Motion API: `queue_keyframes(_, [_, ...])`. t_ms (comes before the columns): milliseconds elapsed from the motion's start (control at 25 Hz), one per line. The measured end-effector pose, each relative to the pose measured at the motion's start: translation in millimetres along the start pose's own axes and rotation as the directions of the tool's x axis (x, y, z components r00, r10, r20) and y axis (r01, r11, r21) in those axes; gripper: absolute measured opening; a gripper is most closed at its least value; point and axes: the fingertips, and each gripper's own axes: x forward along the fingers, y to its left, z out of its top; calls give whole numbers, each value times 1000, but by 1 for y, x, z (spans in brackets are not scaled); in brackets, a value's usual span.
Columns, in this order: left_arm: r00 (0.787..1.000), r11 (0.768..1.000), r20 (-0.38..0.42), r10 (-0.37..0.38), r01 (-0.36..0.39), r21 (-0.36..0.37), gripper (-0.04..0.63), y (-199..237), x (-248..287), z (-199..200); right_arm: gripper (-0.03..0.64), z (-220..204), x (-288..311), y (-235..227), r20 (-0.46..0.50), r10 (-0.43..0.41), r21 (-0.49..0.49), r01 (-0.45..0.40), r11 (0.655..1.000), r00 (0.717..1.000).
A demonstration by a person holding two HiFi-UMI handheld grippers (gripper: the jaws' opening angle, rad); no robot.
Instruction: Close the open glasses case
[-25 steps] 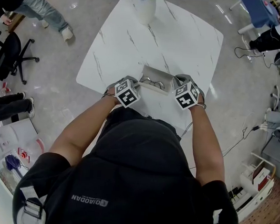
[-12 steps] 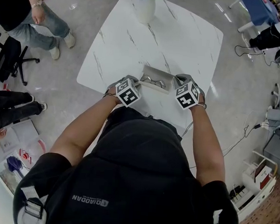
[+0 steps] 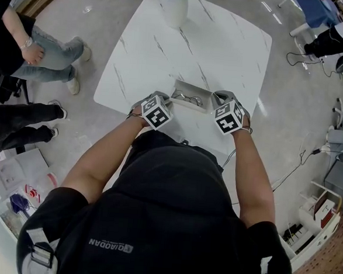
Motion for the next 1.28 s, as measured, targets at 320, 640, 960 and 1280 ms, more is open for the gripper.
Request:
queue_keyframes(320, [1000, 1000, 13, 6, -6, 1, 72, 0, -1, 2, 14, -2, -4, 6, 5, -6, 19, 6, 1000, 1000])
queue_keyframes(640, [1000, 1000, 14, -3, 3, -4, 71, -2, -1, 2, 14, -4, -9, 11, 12, -15, 41, 15, 999, 1000])
queue_keyframes(960, [1000, 1000, 18, -1, 1, -6, 71, -1, 0, 0, 14, -5, -10, 18, 16, -17, 48, 16, 999, 1000])
queue_keyframes(1280, [1000, 1000, 18, -6, 7, -14, 71, 1, -2, 1, 14, -5, -14, 24, 18, -12, 53, 11, 999, 1000])
